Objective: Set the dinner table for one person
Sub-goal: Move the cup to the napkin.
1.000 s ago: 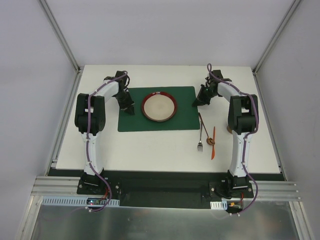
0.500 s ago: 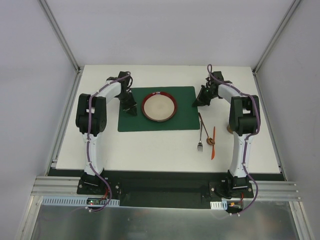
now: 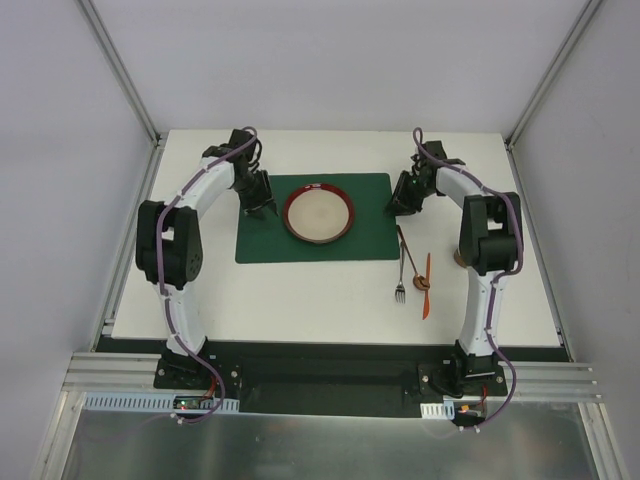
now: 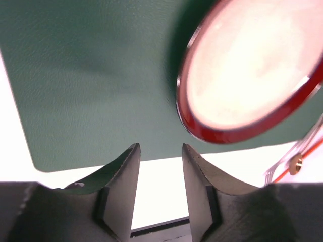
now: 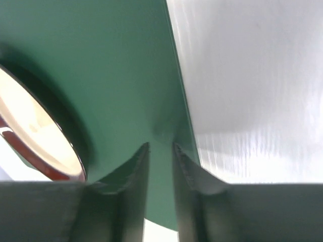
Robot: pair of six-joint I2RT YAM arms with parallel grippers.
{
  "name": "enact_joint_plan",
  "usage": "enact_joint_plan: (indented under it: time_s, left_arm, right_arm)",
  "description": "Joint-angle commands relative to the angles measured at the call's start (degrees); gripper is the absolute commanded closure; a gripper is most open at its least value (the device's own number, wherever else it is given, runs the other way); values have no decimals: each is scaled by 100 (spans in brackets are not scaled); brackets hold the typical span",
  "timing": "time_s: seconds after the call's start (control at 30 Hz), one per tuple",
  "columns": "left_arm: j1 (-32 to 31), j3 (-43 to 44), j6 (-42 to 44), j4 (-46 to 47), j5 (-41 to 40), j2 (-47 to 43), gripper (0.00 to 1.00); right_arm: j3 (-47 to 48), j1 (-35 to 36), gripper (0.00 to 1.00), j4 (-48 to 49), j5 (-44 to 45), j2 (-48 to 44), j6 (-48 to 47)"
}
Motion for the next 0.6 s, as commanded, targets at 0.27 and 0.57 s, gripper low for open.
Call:
enact_joint_plan:
  time_s: [0.27,0.57]
  left_arm:
    - [-184,-885,221,213,-51,-1212,60]
    - [-315,-2019,27,978,231,-1670,63]
  right_arm:
    - [-1241,339,69,-417,2182,-2460,-415]
    - [-2974,489,70,-354,3979,-4043,-274]
